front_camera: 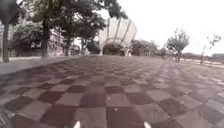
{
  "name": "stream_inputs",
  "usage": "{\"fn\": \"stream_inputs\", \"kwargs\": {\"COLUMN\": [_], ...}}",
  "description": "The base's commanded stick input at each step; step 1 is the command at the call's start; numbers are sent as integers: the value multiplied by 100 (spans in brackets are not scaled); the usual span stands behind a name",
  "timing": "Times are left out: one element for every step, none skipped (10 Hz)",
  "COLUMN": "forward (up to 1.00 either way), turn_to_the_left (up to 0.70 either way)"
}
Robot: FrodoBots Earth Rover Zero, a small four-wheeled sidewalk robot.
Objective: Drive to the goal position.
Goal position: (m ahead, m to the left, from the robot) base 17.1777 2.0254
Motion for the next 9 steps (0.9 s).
{"fn": "stream_inputs", "kwargs": {"forward": [85,85,85,85,85,85,85,85,85], "turn_to_the_left": [11,11,11,11,11,11,11,11,11]}}
